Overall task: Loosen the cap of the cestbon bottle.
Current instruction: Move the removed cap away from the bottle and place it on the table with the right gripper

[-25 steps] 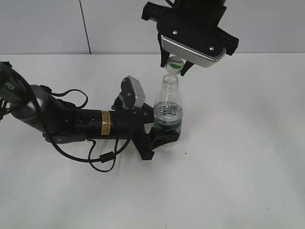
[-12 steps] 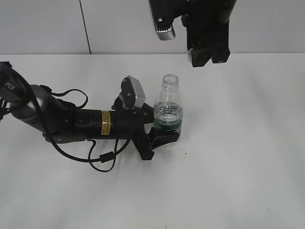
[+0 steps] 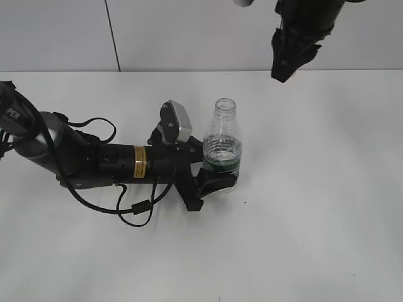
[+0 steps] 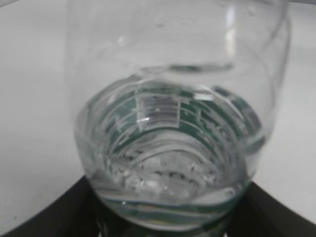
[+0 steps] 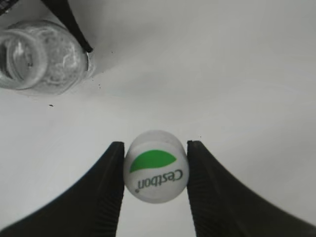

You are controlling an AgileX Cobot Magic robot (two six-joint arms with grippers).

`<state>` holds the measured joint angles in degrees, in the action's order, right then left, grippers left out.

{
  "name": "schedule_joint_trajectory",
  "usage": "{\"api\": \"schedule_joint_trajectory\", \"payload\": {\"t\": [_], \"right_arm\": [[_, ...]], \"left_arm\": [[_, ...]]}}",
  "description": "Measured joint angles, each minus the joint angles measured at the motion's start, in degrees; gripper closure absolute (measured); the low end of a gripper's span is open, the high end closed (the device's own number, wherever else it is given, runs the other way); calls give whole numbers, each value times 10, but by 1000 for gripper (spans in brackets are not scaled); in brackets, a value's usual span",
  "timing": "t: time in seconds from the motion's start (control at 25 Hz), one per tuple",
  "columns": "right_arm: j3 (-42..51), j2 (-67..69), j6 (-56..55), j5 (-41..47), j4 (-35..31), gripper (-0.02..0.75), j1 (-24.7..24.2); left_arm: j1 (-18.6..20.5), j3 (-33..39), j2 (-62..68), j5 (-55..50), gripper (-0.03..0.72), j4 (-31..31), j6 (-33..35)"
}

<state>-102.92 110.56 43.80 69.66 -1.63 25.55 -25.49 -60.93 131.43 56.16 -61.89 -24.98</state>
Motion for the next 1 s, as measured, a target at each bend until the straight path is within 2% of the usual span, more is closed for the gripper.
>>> {"api": "schedule_joint_trajectory", "payload": {"t": [0.2,0.36,0.64,0.84,1.0], "right_arm": [[0,0,-108,0,-51,442,-90],[23,-2,-159,-1,-79,442,-134],[145,-3,-202,-84,-90,442,-140],[219,-3,-280,-183,-91,442,-140],[261,1,-324,-215,-91,442,-140]], "left_arm": [[0,0,0,1,273,-1,0],[0,0,0,1,273,-1,0],[0,0,0,1,273,-1,0],[0,0,0,1,273,-1,0],[0,0,0,1,273,-1,0]]}}
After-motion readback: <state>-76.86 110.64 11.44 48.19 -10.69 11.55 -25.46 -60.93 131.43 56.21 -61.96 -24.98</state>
